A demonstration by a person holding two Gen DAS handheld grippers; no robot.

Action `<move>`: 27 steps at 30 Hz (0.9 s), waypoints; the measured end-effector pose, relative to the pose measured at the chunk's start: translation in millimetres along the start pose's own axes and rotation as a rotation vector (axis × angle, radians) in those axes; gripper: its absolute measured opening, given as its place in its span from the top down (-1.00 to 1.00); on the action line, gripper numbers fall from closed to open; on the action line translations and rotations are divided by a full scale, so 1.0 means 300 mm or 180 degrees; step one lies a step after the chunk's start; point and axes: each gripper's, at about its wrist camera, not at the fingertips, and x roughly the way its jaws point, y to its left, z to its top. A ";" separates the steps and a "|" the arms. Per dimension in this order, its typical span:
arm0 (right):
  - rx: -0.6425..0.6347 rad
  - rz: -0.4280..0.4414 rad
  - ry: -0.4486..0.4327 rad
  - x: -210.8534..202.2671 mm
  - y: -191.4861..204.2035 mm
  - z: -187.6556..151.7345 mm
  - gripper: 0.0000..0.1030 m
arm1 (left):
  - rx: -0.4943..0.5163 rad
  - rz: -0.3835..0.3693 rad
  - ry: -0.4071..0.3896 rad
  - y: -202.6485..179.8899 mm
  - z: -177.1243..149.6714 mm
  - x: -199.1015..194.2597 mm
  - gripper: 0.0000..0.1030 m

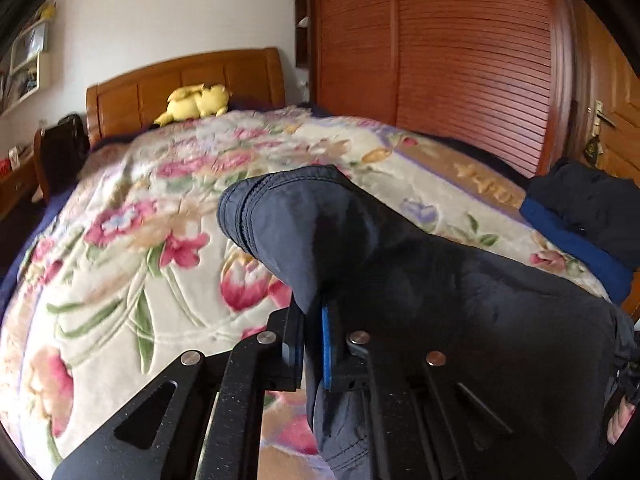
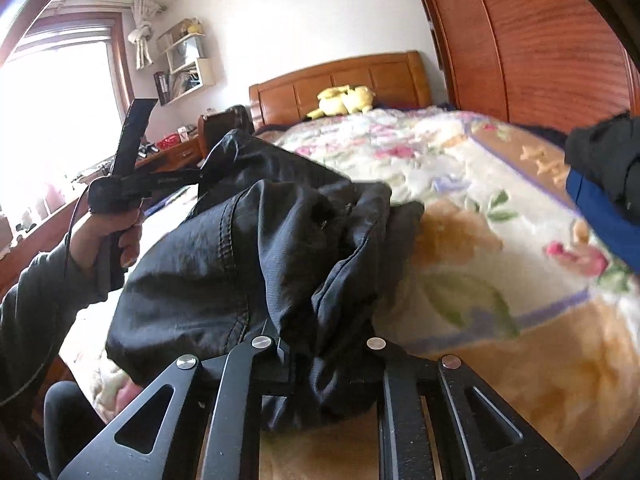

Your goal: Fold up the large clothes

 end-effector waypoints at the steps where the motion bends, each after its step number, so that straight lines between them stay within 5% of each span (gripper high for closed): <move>1: -0.0031 -0.0005 -0.0031 -0.013 0.002 0.009 0.73 | 0.0011 0.0009 -0.0052 -0.012 0.012 -0.017 0.86; 7: -0.0246 -0.0156 -0.0224 -0.101 -0.048 0.097 0.76 | 0.0025 0.0008 -0.0386 -0.136 0.146 -0.078 0.87; 13: -0.0523 -0.0565 -0.0451 -0.265 -0.165 0.260 0.78 | 0.0110 -0.0192 -0.0626 -0.388 0.419 -0.070 0.88; 20: -0.0729 -0.1430 -0.0608 -0.570 -0.427 0.439 0.78 | 0.0267 -0.0714 -0.0860 -0.834 0.673 0.004 0.88; 27: -0.0565 -0.2385 -0.0390 -0.767 -0.744 0.411 0.78 | 0.0678 -0.1109 -0.0582 -1.291 0.678 0.221 0.86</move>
